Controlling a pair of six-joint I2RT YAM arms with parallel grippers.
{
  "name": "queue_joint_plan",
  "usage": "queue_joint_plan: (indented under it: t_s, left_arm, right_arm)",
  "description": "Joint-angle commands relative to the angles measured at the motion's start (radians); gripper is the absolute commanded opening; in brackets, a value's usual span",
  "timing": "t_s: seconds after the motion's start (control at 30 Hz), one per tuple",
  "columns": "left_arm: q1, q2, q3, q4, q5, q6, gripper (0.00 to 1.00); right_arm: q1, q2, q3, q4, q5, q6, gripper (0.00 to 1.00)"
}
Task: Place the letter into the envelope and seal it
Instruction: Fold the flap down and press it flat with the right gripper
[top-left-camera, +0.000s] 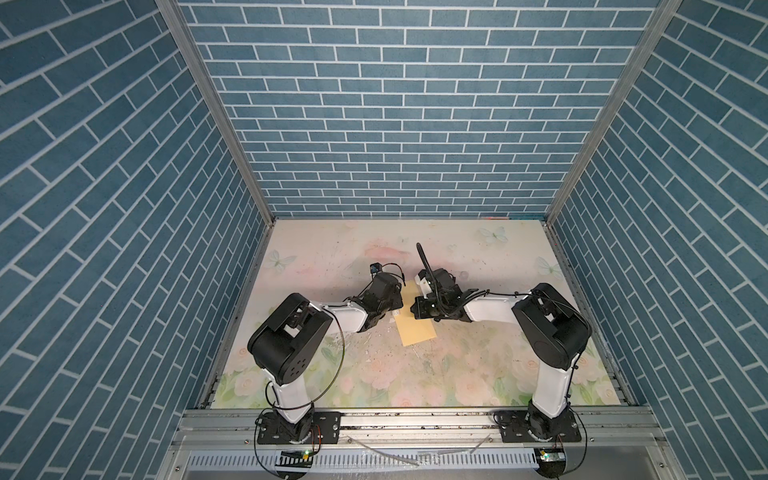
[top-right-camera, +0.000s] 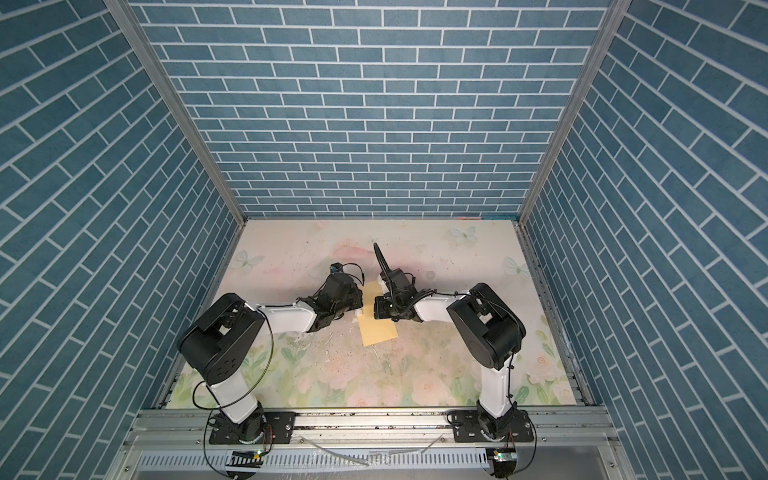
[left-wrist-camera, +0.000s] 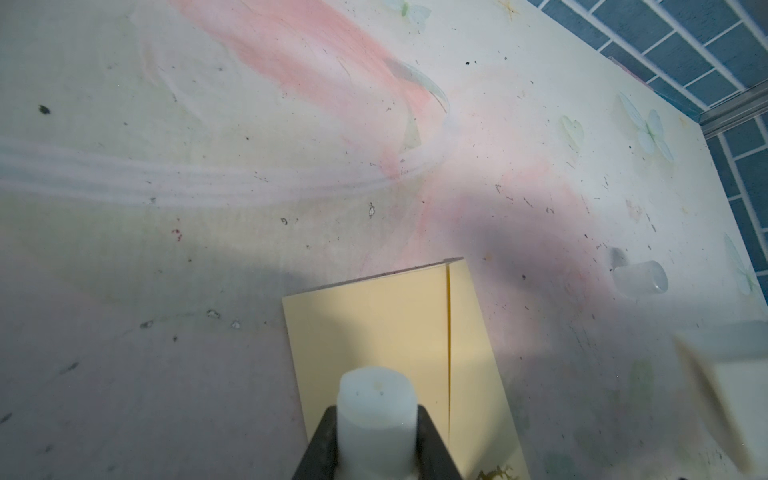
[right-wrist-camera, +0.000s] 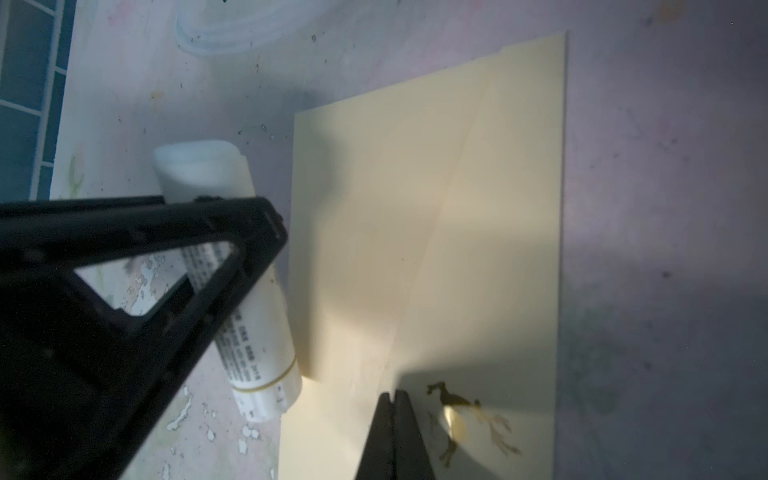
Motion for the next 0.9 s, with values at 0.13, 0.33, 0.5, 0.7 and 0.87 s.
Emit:
queue_joint_plan:
  t_s: [0.13,0.33,0.5,0.7,0.87]
  left_arm:
    - [0.000,0.031,-0.020,-0.051,0.019,0.001,0.00]
    - [-0.001,0.030,-0.021,-0.049,0.018,-0.001,0.00]
    - [0.001,0.030,-0.021,-0.051,0.017,0.001,0.00]
    - [0.004,0.031,-0.021,-0.050,0.018,0.000,0.00]
    - [0.004,0.029,-0.020,-0.052,0.019,0.000,0.00]
  right_arm:
    - [0.009,0.081,0.019,-0.104,0.016,0.021,0.00]
    - [0.011,0.068,-0.006,-0.127,0.024,0.012,0.00]
    - [0.010,0.016,-0.071,-0.146,0.047,-0.004,0.00]
    - [0.006,-0.029,-0.164,-0.163,0.072,-0.003,0.00]
    - [0.006,-0.062,-0.222,-0.176,0.083,-0.002,0.00]
